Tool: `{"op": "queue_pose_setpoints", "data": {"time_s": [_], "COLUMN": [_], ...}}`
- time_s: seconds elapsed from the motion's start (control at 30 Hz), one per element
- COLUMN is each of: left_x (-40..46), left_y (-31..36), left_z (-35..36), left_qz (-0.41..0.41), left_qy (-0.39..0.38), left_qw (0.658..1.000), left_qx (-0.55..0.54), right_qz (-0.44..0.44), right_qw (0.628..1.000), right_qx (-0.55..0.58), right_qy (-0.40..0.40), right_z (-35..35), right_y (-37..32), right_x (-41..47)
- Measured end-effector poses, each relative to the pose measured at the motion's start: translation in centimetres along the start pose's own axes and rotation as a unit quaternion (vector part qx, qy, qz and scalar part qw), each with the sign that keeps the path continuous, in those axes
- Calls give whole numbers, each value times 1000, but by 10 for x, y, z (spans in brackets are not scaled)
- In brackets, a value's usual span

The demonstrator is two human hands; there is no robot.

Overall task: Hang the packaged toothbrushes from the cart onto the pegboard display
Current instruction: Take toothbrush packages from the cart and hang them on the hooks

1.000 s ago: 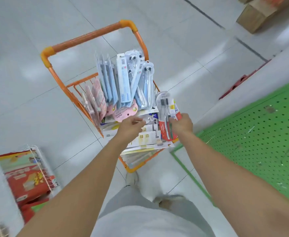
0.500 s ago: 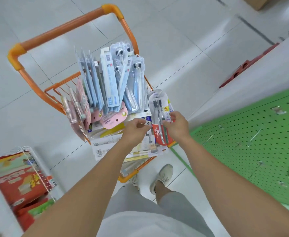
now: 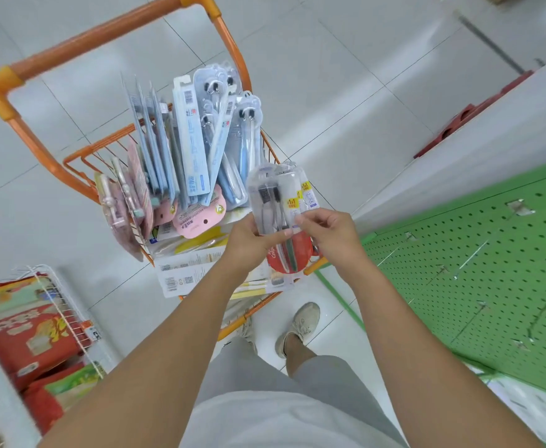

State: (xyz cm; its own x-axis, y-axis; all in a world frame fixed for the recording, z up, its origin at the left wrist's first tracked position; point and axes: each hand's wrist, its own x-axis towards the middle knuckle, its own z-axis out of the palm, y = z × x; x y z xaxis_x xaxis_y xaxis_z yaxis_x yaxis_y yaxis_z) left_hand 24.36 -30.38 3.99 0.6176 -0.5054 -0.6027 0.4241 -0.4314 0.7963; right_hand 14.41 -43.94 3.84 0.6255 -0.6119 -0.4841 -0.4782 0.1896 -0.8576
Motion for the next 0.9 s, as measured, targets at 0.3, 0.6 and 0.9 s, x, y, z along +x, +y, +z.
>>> {"op": "queue_pose_setpoints", "data": {"time_s": [0.3,0.6,0.9], "left_x": [-16,-23,-42], "left_y": [-10,-12,44], "left_z": [-49,-58,26], "left_qz": [-8,-13,32], "left_qy": [86,74,-214], "left_qw": [996,996,973], "left_qx": [-20,-44,-80], "right_qz": [-1,-13,-71], "right_qw": [968,977,977], "right_qx": [-233,-138,121], "right_qy": [92,163,161], "right_z": [29,11,-80], "right_y": [13,-1,-45], "right_x": [55,25,-136]}}
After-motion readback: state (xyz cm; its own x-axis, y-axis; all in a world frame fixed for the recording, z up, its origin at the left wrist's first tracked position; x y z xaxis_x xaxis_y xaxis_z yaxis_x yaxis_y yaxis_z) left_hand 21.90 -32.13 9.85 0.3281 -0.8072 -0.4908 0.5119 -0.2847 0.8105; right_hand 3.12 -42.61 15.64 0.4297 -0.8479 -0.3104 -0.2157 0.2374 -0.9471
